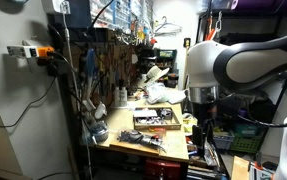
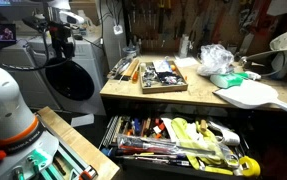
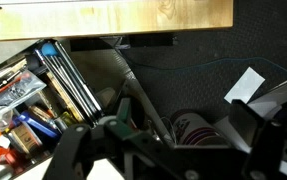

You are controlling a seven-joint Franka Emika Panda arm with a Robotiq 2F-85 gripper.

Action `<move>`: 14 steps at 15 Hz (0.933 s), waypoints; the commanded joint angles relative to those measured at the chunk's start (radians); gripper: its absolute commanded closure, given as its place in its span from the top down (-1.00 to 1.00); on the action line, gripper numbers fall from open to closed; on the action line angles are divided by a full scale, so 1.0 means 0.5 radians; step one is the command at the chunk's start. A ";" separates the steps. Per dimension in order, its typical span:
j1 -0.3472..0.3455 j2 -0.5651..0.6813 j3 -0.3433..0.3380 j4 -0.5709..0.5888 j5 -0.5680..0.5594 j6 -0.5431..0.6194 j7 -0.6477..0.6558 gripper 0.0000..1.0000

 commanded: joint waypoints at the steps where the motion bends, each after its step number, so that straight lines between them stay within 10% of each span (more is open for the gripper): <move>1: -0.011 0.001 0.009 0.001 0.005 -0.004 -0.006 1.00; 14: -0.219 0.115 -0.212 0.166 -0.011 0.147 -0.067 1.00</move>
